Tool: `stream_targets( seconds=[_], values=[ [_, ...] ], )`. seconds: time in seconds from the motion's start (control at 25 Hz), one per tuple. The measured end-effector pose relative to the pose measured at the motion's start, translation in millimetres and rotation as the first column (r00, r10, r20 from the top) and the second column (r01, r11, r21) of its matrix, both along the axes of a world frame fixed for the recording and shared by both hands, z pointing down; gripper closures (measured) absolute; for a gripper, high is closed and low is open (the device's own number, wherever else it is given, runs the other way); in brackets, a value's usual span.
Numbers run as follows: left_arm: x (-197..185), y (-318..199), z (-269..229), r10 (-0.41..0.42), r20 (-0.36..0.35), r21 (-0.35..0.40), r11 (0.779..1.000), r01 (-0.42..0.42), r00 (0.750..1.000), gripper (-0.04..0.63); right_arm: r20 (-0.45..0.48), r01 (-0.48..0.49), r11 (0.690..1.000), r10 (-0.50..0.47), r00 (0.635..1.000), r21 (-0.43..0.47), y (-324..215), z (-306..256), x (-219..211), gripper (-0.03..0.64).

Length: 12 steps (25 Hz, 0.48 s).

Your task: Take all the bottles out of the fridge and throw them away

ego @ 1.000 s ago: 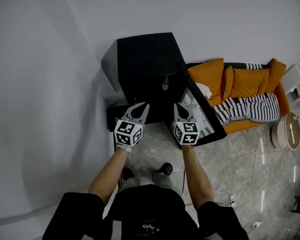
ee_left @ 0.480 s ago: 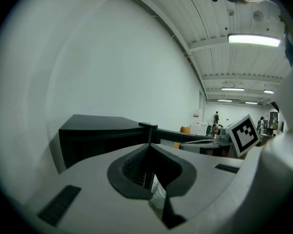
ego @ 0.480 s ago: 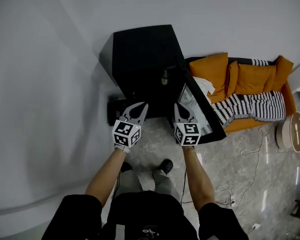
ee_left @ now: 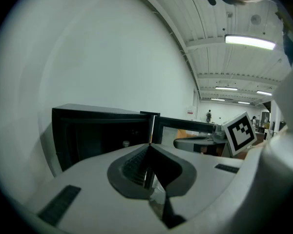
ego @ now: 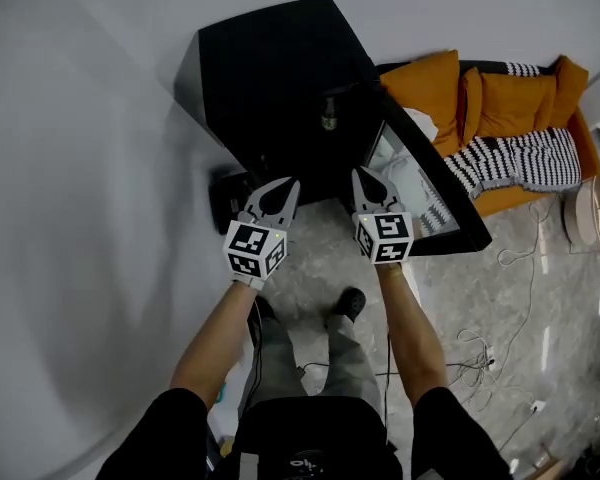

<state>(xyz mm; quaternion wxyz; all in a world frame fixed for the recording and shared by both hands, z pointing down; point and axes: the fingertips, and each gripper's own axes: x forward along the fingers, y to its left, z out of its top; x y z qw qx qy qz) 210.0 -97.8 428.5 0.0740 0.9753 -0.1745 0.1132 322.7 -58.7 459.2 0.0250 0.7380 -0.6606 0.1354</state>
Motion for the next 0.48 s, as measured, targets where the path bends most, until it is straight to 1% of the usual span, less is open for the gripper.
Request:
stream_targets(
  seconds=[0.24,0.36,0.48],
  values=[
    [-7.9,-32.3,30.4,0.025,0.005,0.011,1.000,-0.025,1.000,0.594,-0.030,-0.073,0.997,0.074,0.997,0.026,-40.3,30.1,3.7,0.607],
    [-9.6,-45.5,44.9,0.036,0.009,0.018,0.999,-0.036,0.999,0.594,-0.047,-0.092,0.995,0.094,0.994,0.032,-56.0,45.3,2.1,0.607],
    [-2.9,-54.7,62.5,0.054,-0.002,0.020,0.998,-0.054,0.999,0.594,-0.062,-0.098,0.994,0.100,0.993,0.041,-69.2,62.6,1.6,0.607]
  ],
)
